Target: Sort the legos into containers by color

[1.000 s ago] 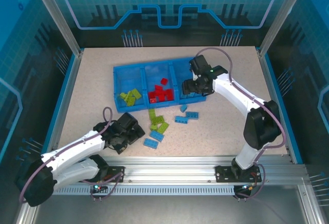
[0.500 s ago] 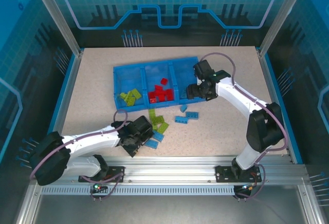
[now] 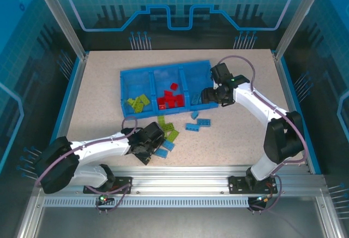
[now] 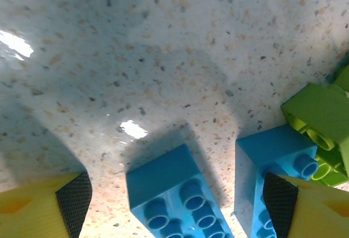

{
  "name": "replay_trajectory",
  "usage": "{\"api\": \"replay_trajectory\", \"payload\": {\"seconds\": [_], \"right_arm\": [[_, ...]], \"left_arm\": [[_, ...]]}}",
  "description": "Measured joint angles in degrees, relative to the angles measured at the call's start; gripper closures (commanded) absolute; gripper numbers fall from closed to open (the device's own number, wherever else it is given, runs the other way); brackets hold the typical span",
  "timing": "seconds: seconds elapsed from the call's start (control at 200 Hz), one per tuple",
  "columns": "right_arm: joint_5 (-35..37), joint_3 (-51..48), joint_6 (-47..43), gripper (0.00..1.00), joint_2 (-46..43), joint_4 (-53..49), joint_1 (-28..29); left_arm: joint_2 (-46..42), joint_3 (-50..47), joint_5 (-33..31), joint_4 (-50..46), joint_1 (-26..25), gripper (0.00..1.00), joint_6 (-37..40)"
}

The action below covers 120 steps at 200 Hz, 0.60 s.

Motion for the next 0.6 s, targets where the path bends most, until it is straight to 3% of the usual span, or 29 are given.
{"api": "replay_trajectory", "payload": {"seconds": [0.225, 0.6], "right_arm": [[-0.04, -0.37, 0.11, 0.18, 0.00, 0.35, -0.31], [-0.81, -1.73, 0.11, 0.18, 0.00, 0.94, -0.72]], "left_arm": [[1.49, 0.50, -0.09, 2.29, -1.90, 0.18, -2.03], [-0.28, 0.48, -0.70, 0.48, -2.69, 0.07, -4.13]]}}
